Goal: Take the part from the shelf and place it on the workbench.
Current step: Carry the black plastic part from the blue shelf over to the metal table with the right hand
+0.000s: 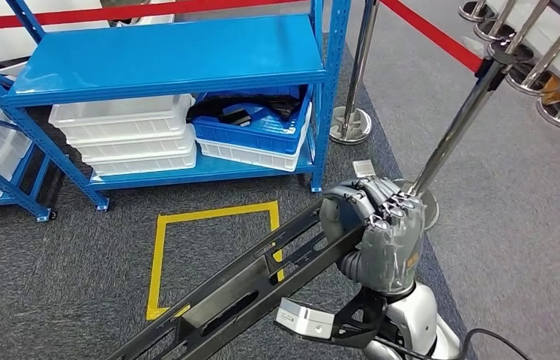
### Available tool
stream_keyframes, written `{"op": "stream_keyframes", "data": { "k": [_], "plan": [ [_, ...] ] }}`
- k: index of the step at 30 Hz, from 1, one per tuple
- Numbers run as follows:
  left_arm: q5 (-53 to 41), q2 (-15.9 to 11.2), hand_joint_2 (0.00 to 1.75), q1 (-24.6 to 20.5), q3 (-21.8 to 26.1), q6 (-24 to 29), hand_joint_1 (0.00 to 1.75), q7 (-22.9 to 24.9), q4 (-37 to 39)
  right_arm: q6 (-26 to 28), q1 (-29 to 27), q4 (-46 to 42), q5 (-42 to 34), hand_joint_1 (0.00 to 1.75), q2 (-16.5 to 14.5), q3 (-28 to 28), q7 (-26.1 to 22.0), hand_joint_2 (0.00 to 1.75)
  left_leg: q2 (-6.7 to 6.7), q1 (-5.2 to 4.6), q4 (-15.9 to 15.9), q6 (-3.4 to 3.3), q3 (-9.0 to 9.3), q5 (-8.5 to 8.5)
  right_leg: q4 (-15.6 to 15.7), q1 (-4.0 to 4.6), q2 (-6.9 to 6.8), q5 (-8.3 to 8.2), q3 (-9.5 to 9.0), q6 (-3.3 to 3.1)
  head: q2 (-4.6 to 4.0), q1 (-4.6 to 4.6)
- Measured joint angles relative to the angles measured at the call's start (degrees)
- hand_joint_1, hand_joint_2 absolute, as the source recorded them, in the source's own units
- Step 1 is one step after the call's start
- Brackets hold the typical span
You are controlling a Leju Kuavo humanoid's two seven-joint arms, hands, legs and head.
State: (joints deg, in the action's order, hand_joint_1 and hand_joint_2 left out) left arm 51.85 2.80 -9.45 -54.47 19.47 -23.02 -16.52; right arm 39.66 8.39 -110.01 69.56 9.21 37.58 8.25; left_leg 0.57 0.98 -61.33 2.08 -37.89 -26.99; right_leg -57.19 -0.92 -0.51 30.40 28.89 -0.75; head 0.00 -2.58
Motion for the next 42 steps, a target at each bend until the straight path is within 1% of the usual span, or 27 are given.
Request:
{"op": "stream_keyframes", "data": {
  "k": [2,3,4,5,6,7,8,9,10,11,13,14,15,16,18,19,20,21,23,24,25,26,27,30,35,41,42],
  "plan": [
    [0.0,0.0,1.75,0.0,0.0,0.0,0.0,0.0,0.0,0.0,0.0,0.0,-0.3,1.75,0.0,0.0,0.0,1.75,-0.09,0.05,-6.3,0.35,-1.87,-5.36,-0.1,0.13,-0.14,-1.05,1.37,-0.73,0.0,0.91],
    [0.0,0.0,1.75,0.0,0.0,0.0,0.0,0.0,0.0,0.0,0.0,0.1,-0.8,1.75,0.0,0.0,-0.2,1.75,-0.1,0.05,-9.8,0.42,-2.54,-7.24,-0.2,0.26,-0.19,-1.51,2.11,-0.94,0.0,1.3],
    [-0.1,0.0,1.75,0.0,0.0,0.0,0.0,0.0,0.0,0.0,0.0,0.1,-1.5,1.75,-0.1,0.0,-0.4,1.75,-0.1,0.04,-12.2,0.42,-2.64,-7.89,-0.4,0.4,-0.22,-1.97,2.87,-0.99,0.0,1.58],
    [-0.1,0.0,1.75,0.1,0.0,0.0,0.0,0.0,0.0,0.0,-0.1,0.2,-2.5,1.75,-0.1,0.0,-0.7,1.75,-0.1,0.02,-13.0,0.32,-1.95,-7.31,-0.6,0.53,-0.22,-2.38,3.63,-1.02,0.0,1.79],
    [-0.1,0.0,1.75,0.1,0.0,0.0,0.0,0.0,0.0,0.0,-0.1,0.2,-3.7,1.75,-0.1,0.0,-1.3,1.75,-0.11,-0.03,-11.7,0.1,-0.29,-5.92,-0.8,0.65,-0.21,-2.76,4.33,-1.0,0.0,1.97],
    [-0.1,0.0,1.75,0.0,0.0,0.0,0.0,0.0,0.0,0.0,-0.2,0.2,-5.1,1.75,-0.1,0.0,-2.1,1.75,-0.12,-0.15,-8.8,-0.25,2.16,-4.5,-0.9,0.74,-0.18,-3.14,4.93,-0.93,0.0,2.14],
    [-0.2,-0.1,1.75,0.0,0.0,-0.1,0.0,0.0,0.0,0.0,-0.4,0.3,-6.6,1.75,-0.1,0.0,-3.0,1.75,-0.14,-0.4,-4.8,-0.71,5.17,-3.73,-1.1,0.88,-0.17,-3.48,5.43,-0.8,0.0,2.27],
    [-0.2,-0.1,1.75,-0.2,0.0,-0.1,0.0,0.0,0.0,0.0,-0.5,0.3,-8.0,1.75,-0.2,-0.1,-3.8,1.75,-0.14,-0.6,-0.8,-1.17,7.83,-3.55,-1.2,0.98,-0.19,-3.84,5.81,-0.62,0.0,2.36],
    [-0.2,-0.2,1.75,-0.3,0.0,-0.2,0.0,0.0,0.0,0.0,-0.6,0.3,-9.1,1.75,-0.3,-0.1,-4.4,1.75,-0.14,-0.85,2.2,-1.56,9.6,-3.78,-1.3,1.03,-0.23,-4.21,6.08,-0.39,0.0,2.41],
    [-0.2,-0.2,1.75,-0.3,0.0,-0.2,0.0,0.0,0.0,0.0,-0.6,0.3,-9.8,1.75,-0.4,-0.1,-4.8,1.75,-0.14,-1.06,3.9,-1.88,10.47,-4.07,-1.3,1.03,-0.32,-4.56,6.27,-0.13,0.0,2.43],
    [-0.3,-0.2,1.75,-0.2,0.0,-0.2,0.0,0.0,0.0,0.0,-0.7,0.3,-10.4,1.75,-0.5,-0.2,-5.1,1.75,-0.01,-1.03,4.9,-2.41,10.28,-3.68,-1.5,0.87,-0.39,-4.98,6.5,0.46,0.0,2.47],
    [-0.3,-0.2,1.75,-0.2,0.0,-0.2,0.0,0.0,0.0,0.0,-0.8,0.3,-10.5,1.75,-0.6,-0.3,-5.3,1.75,0.06,-0.88,5.1,-2.71,10.09,-3.23,-2.2,0.81,-0.28,-4.44,6.8,0.8,0.0,2.45],
    [-0.3,-0.2,1.75,-0.2,0.0,-0.3,0.0,0.0,0.0,0.0,-0.8,0.3,-10.6,1.75,-0.6,-0.3,-5.6,1.75,0.15,-0.68,5.3,-3.07,9.82,-2.76,-3.7,0.74,-0.1,-3.14,7.44,1.17,0.0,2.29],
    [-0.4,-0.2,1.75,-0.2,0.0,-0.3,0.0,0.0,0.0,0.0,-0.9,0.3,-10.9,1.75,-0.6,-0.4,-5.9,1.75,0.24,-0.51,5.5,-3.33,9.44,-2.3,-6.3,0.61,0.09,-1.1,8.5,1.51,0.0,2.06],
    [-0.5,-0.2,1.75,-0.2,0.0,-0.4,0.0,0.1,0.0,0.0,-1.1,0.3,-12.0,1.75,-0.6,-0.5,-6.3,1.75,0.26,-0.49,5.3,-3.6,8.4,-1.64,-13.3,0.29,0.29,3.2,10.98,2.12,0.0,1.4],
    [-0.5,-0.2,1.75,-0.2,0.0,-0.4,0.0,0.2,0.0,0.0,-1.2,0.3,-12.7,1.75,-0.5,-0.5,-6.5,1.75,0.28,-0.46,5.2,-3.53,7.89,-1.37,-15.7,0.11,0.3,4.29,11.58,2.33,0.0,1.15],
    [-0.5,-0.2,1.75,-0.1,0.0,-0.4,0.0,0.2,0.0,0.0,-1.2,0.3,-13.4,1.75,-0.5,-0.5,-6.7,1.75,0.29,-0.4,4.9,-3.41,7.39,-1.16,-16.4,-0.07,0.3,4.3,11.23,2.51,0.0,0.92],
    [-0.5,-0.2,1.75,-0.1,0.0,-0.5,0.0,0.2,0.0,0.0,-1.2,0.3,-14.0,1.75,-0.5,-0.5,-6.9,1.75,0.29,-0.29,4.6,-3.27,6.92,-1.02,-14.8,-0.24,0.29,3.31,9.79,2.66,0.0,0.7],
    [-0.5,-0.2,1.75,-0.1,0.0,-0.6,0.0,0.2,0.0,0.0,-1.2,0.3,-14.7,1.75,-0.5,-0.5,-7.3,1.75,0.27,-0.07,3.8,-2.82,6.04,-0.98,-7.6,-0.52,0.25,0.63,5.11,2.92,0.0,0.21],
    [-0.5,-0.2,1.75,-0.1,0.0,-0.7,0.0,0.2,0.0,0.0,-1.2,0.3,-14.9,1.75,-0.5,-0.5,-7.4,1.75,0.25,-0.06,3.2,-2.5,5.6,-1.03,-4.4,-0.5,0.32,-0.16,3.39,2.76,0.0,-0.11],
    [-0.5,-0.2,1.75,-0.2,0.0,-0.7,0.0,0.2,0.0,0.0,-1.2,0.3,-15.0,1.75,-0.5,-0.5,-7.4,1.75,0.23,-0.12,2.8,-2.12,5.23,-1.03,-2.5,-0.45,0.39,-0.45,2.52,2.51,0.0,-0.29],
    [-0.5,-0.2,1.75,-0.2,0.0,-0.7,0.0,0.2,0.0,0.0,-1.2,0.3,-15.2,1.75,-0.4,-0.5,-7.5,1.75,0.21,-0.23,2.5,-1.82,4.93,-1.14,-1.9,-0.41,0.49,-0.28,2.47,2.18,0.0,-0.3],
    [-0.5,-0.2,1.75,-0.2,0.0,-0.7,0.0,0.2,0.0,-0.1,-1.2,0.3,-15.5,1.75,-0.4,-0.5,-7.7,1.75,0.19,-0.3,2.3,-2.02,4.79,-1.25,-1.9,-0.35,0.59,-0.42,2.63,1.82,0.0,-0.14],
    [-0.3,-0.2,1.75,-0.1,0.0,-0.5,0.0,0.1,0.0,-0.5,-1.4,0.3,-17.5,1.75,-0.4,-0.5,-8.6,1.75,0.14,-0.33,2.6,-3.11,4.95,-1.15,-1.8,-0.22,0.61,-0.52,2.63,1.49,0.0,0.82],
    [-0.1,-0.2,1.75,0.3,0.0,-0.4,0.0,-0.2,0.0,-2.1,-1.5,0.2,-18.4,1.75,-0.4,-0.5,-9.0,1.75,0.1,-0.28,3.1,-2.33,5.29,-0.58,-1.8,-0.2,0.57,-0.65,2.61,1.05,0.0,1.75],
    [-0.2,-0.3,1.75,0.6,0.0,-0.4,0.0,-0.2,0.0,-2.6,-1.9,0.2,-15.6,1.75,-0.4,-0.5,-8.2,1.75,0.03,-0.62,3.1,-2.63,5.21,-0.75,-1.5,-0.46,0.46,-0.72,2.47,1.22,-0.01,2.48],
    [-0.2,-0.3,1.75,0.5,0.0,-0.4,0.0,-0.2,0.0,-2.6,-1.9,0.1,-15.3,1.75,-0.4,-0.5,-8.1,1.75,0.04,-0.39,3.8,-2.66,5.55,-0.5,-1.3,-0.38,0.42,-0.68,2.26,1.35,-0.01,2.56]
  ]
}}
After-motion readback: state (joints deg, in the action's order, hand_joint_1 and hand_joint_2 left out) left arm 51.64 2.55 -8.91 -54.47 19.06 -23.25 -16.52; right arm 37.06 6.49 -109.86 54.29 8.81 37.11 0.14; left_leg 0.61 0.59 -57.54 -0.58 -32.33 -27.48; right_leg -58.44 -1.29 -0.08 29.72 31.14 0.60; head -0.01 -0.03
